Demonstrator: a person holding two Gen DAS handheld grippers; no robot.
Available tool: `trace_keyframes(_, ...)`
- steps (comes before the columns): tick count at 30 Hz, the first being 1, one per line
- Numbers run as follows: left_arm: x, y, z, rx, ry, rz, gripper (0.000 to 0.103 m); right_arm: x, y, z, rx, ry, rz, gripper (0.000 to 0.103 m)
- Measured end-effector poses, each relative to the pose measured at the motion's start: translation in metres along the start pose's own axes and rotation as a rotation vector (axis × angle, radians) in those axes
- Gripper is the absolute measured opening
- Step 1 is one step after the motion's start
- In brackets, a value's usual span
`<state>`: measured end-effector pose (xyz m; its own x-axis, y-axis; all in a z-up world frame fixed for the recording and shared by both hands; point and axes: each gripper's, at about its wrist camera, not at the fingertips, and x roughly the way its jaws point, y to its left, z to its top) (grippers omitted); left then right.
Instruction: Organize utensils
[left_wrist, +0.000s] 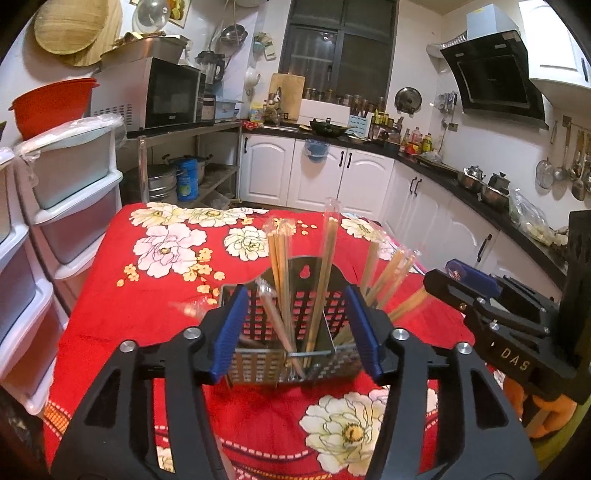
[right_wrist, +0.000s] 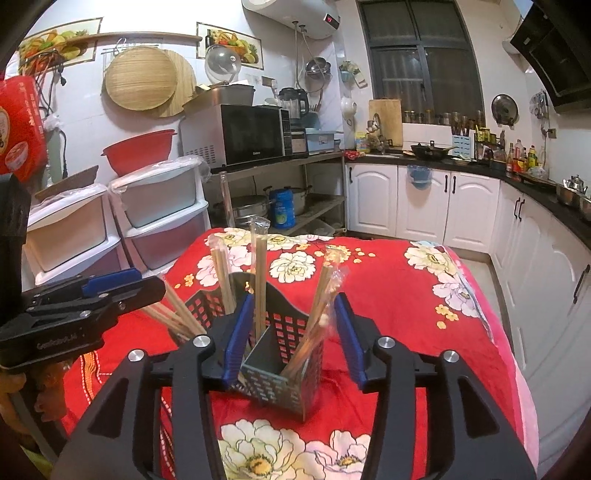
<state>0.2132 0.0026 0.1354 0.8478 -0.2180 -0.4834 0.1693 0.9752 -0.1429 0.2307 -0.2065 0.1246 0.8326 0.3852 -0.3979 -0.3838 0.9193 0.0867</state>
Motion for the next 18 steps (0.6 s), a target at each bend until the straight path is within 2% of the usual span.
trace_keyframes(7, -0.018, 0.002, -0.018, -0.011, -0.006, 0.004, 0.067, -0.025, 0.008, -0.014, -0.019, -0.008, 0.005, 0.066)
trace_keyframes(18, -0.033, 0.011, -0.056, -0.044, 0.007, 0.012, 0.091, -0.041, 0.018, -0.055, -0.033, 0.018, -0.005, 0.082)
